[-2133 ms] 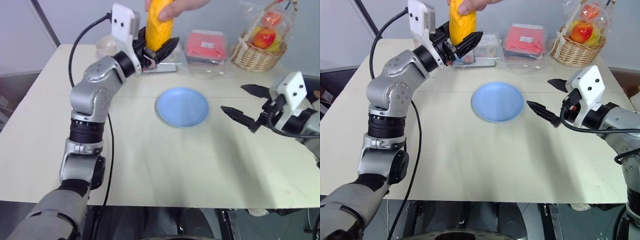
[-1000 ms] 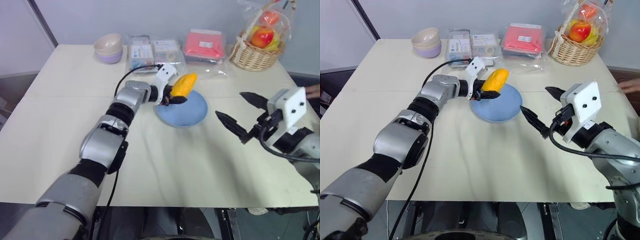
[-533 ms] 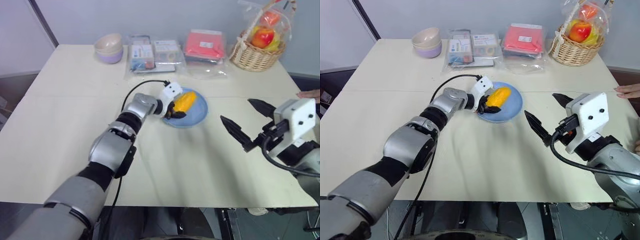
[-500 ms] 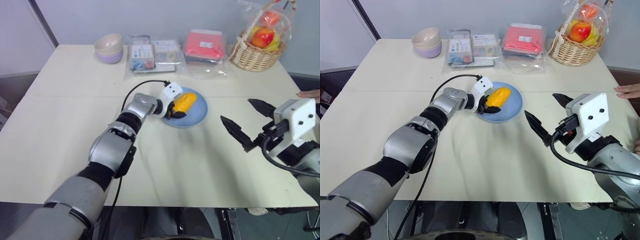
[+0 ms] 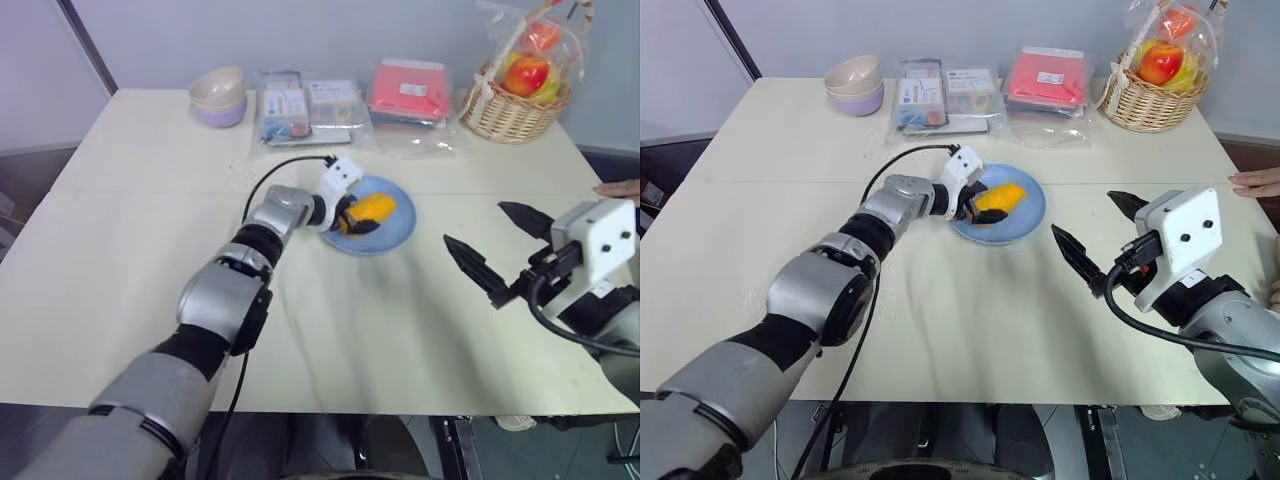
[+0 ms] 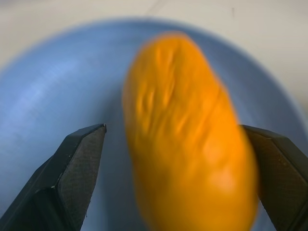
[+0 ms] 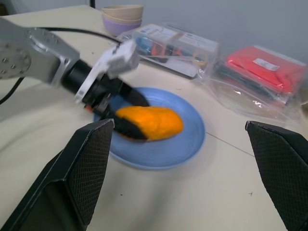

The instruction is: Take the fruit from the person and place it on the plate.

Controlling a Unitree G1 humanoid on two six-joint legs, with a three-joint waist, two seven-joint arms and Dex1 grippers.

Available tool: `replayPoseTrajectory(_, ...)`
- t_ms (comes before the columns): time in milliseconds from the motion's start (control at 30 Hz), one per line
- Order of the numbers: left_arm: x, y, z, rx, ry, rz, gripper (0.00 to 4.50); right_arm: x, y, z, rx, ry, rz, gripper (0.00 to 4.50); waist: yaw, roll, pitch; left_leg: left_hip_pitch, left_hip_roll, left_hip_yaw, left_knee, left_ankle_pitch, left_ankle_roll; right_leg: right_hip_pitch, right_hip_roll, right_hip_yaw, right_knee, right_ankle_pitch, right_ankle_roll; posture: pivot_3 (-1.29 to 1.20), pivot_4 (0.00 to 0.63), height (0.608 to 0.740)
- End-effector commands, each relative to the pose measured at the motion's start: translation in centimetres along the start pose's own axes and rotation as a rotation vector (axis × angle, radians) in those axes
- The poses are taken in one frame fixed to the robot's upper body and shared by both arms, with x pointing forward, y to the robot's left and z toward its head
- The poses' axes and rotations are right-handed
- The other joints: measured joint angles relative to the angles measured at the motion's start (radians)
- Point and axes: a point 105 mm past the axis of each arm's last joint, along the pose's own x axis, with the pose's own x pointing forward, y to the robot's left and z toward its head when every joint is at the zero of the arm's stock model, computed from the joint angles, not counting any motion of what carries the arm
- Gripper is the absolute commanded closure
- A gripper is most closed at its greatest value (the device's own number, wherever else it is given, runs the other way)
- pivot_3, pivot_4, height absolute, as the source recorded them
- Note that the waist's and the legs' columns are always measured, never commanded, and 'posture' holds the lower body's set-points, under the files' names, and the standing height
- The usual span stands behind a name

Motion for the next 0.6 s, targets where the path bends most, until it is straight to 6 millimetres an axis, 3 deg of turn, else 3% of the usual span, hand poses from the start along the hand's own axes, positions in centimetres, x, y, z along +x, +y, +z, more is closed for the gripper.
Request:
replayPoseTrajectory(33, -1.4, 0.2, 6.3, 0.016, -0.192, -0.025, 0.01, -0.1, 0.0, 0.8, -0.036, -0.028, 0.010, 0.00, 0.000, 0.000, 0.000, 0.000, 0.000, 0.000, 0.000, 0.000, 0.000, 0.000, 0.000, 0.000, 0.000, 0.000, 0.000, 0.00, 0.150, 0.740)
replayPoseTrajectory(133, -3.3, 0.3, 8.9, -0.030, -0.293, -0.025, 0.01, 0.2, -0.1, 0.4, -0.048, -0.004, 0.041, 0.00, 0.000, 0.000, 0.000, 0.000, 0.000, 0.000, 0.000, 0.000, 0.000, 0.000, 0.000, 0.000, 0.000, 0.000, 0.000, 0.00, 0.150, 0.740)
replayPoseTrajectory(233, -6.1, 0.0, 9.7, 0.023, -0.332, -0.001, 0.01, 0.6, -0.3, 0.4, -0.060, 0.008, 0.079, 0.00, -0.009, 0.001, -0.001, 0.001, 0.001, 0.000, 0.000, 0.000, 0.000, 0.001, 0.000, 0.001, 0.000, 0.000, 0.000, 0.00, 0.150, 0.740)
replayPoseTrajectory(433, -13.2, -0.2, 7.3, 0.032, -0.256, 0.132, 0.01, 1.2, -1.7, -0.6, -0.100, 0.075, 0.151, 0.00, -0.008, 0.002, -0.001, 0.002, 0.002, 0.000, -0.001, 0.000, -0.001, 0.000, 0.002, 0.002, 0.001, 0.000, 0.000, 0.00, 0.150, 0.740)
replayPoseTrajectory(600, -16.3, -2.0, 5.4, 0.029, -0.182, 0.205, 0.01, 1.6, -2.3, -1.2, -0.106, 0.100, 0.202, 0.00, 0.011, 0.001, -0.001, 0.002, 0.001, -0.002, 0.002, 0.000, -0.001, 0.003, 0.000, 0.001, 0.000, 0.000, 0.000, 0.00, 0.150, 0.740)
